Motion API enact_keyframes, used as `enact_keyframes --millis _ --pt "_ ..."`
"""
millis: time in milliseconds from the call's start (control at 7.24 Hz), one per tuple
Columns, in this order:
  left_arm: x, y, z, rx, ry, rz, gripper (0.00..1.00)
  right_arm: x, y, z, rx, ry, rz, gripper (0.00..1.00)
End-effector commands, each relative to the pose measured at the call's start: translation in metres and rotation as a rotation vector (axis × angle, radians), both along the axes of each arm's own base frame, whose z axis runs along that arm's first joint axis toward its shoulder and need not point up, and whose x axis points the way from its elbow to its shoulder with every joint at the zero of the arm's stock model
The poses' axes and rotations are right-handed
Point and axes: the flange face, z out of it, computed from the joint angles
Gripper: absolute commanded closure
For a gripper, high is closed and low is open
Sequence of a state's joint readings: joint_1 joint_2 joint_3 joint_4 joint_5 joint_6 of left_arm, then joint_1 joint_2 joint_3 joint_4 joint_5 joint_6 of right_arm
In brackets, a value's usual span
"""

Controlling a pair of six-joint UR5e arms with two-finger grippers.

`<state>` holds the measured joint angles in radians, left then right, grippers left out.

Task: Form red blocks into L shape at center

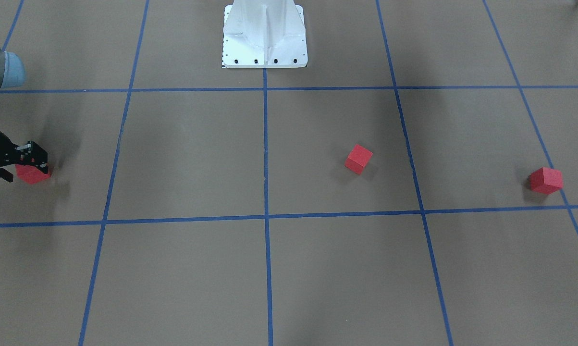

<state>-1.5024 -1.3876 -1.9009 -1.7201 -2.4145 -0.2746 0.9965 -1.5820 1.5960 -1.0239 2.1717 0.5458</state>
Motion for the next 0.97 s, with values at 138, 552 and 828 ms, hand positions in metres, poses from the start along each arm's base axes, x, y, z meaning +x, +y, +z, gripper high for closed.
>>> enact_keyframes --millis 138,552,828 --pt "-0.002 0.018 -0.014 0.021 0.001 -0.001 0.00 0.000 0.010 -0.025 -0.072 -0.099 -0.004 1.00" --pt "-0.001 0.020 -0.017 0.026 0.002 0.001 0.00 -0.042 -0.012 -0.140 -0.166 -0.235 0.152 1.00" --pt "0.000 0.020 -0.016 0.025 0.002 0.005 0.00 -0.144 -0.026 -0.255 -0.254 -0.268 0.226 1.00"
